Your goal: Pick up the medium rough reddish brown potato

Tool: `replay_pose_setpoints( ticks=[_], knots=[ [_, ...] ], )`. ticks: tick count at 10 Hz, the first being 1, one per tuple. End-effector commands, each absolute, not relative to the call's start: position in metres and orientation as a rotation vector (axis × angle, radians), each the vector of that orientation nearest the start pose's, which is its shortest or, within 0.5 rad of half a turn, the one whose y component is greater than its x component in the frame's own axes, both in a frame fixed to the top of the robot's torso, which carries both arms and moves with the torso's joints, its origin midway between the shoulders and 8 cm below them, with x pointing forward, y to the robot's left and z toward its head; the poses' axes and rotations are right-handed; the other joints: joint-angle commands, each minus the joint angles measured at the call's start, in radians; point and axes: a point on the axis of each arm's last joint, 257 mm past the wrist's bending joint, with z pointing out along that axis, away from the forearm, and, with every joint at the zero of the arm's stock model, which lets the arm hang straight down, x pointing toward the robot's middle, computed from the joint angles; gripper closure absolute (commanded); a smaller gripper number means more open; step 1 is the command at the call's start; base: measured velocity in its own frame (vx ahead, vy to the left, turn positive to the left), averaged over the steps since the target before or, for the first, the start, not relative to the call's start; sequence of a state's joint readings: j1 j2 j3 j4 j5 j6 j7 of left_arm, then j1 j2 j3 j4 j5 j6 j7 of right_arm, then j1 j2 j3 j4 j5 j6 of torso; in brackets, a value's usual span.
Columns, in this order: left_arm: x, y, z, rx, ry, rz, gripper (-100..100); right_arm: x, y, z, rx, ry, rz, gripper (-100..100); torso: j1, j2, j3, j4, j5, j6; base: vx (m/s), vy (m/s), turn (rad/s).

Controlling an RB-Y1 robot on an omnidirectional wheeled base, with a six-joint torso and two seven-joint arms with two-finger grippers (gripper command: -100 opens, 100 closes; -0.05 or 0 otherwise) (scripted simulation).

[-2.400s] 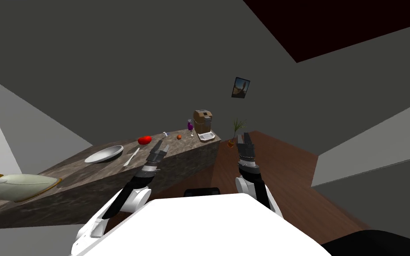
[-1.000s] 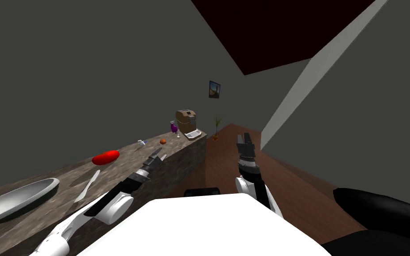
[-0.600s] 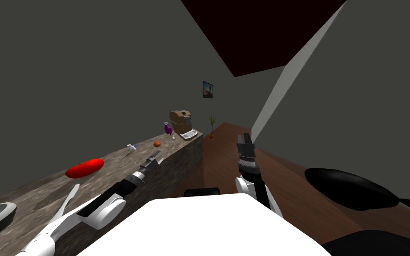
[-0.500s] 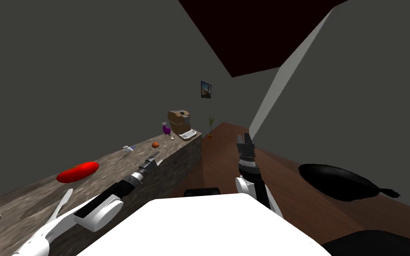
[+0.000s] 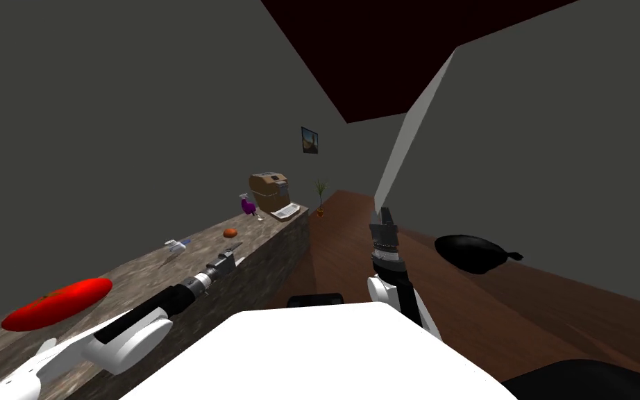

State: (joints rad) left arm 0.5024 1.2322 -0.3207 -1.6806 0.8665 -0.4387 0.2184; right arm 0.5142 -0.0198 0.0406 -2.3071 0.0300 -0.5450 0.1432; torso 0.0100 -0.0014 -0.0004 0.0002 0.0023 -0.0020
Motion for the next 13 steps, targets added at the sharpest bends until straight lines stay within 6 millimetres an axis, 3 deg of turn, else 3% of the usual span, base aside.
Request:
replay_pose_setpoints(
  ticks=[1,4,7,8,9,10,12,13],
  knots=[
    [0.352,0.465,-0.284,-1.416,1.59,-1.122,-100,0.332,-0.259,0.039,0.529,0.635,1.2,0,0.0,0.0,0.0,0.0,0.0,0.0,-0.044,0.082,-0.315],
    [0.345,0.49,-0.289,-1.452,1.627,-1.042,-100,0.332,-0.259,0.039,0.529,0.635,1.201,0,0.0,0.0,0.0,0.0,0.0,0.001,-0.035,0.075,-0.224],
    [0.328,0.534,-0.299,-1.544,1.652,-0.909,-100,0.332,-0.259,0.039,0.529,0.635,1.2,0,0.0,-0.001,-0.001,0.0,0.0,0.0,-0.027,0.075,-0.252],
    [0.329,0.536,-0.296,-1.534,1.661,-0.9,-100,0.332,-0.259,0.039,0.529,0.635,1.2,0,0.001,-0.002,-0.001,0.0,0.0,0.001,-0.032,0.059,-0.148],
    [0.32,0.557,-0.3,-1.577,1.664,-0.836,-100,0.332,-0.259,0.039,0.529,0.635,1.2,0,0.0,-0.002,-0.001,0.0,0.0,0.0,-0.029,0.079,-0.26],
    [0.321,0.559,-0.298,-1.57,1.671,-0.829,-100,0.332,-0.259,0.039,0.529,0.635,1.2,0,0.001,-0.002,-0.001,0.0,0.0,0.001,-0.027,0.076,-0.159],
    [0.301,0.599,-0.301,-1.644,1.674,-0.696,-100,0.332,-0.259,0.039,0.529,0.635,1.2,0,0.001,-0.002,-0.001,0.0,0.0,0.001,-0.032,0.1,-0.374],
    [0.302,0.601,-0.299,-1.636,1.679,-0.689,-100,0.332,-0.259,0.039,0.529,0.635,1.2,0,0.003,-0.002,-0.001,-0.001,0.001,0.001,-0.026,0.116,-0.115]
  ],
)
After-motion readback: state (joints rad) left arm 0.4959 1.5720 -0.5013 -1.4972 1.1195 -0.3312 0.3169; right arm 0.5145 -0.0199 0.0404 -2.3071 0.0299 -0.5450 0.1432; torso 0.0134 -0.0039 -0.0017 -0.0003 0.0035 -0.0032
